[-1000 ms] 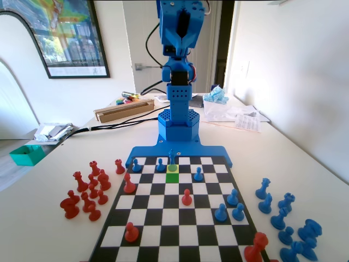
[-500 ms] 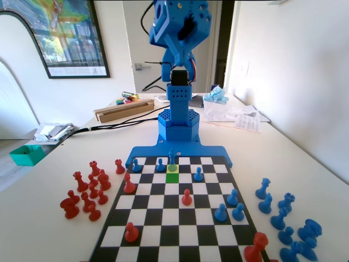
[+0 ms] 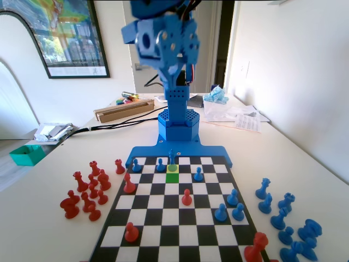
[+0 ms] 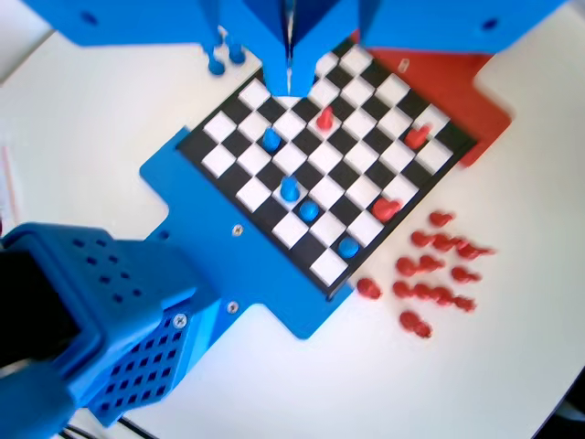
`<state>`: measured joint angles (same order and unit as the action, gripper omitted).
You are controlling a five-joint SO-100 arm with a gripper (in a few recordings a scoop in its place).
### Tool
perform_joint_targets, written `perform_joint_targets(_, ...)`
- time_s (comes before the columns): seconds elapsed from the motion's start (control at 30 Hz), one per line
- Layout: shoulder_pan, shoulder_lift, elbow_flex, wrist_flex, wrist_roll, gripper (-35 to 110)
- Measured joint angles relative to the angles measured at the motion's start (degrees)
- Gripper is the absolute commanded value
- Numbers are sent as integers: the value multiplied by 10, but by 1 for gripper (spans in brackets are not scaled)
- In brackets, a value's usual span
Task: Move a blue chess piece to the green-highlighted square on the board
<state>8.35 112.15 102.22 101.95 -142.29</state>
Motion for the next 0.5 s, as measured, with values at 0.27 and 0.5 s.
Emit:
perform_joint_targets(0.27,18,-36,18,-66,-19,14)
perform_joint_targets(0.5,21,-46,86,-132,-10,14)
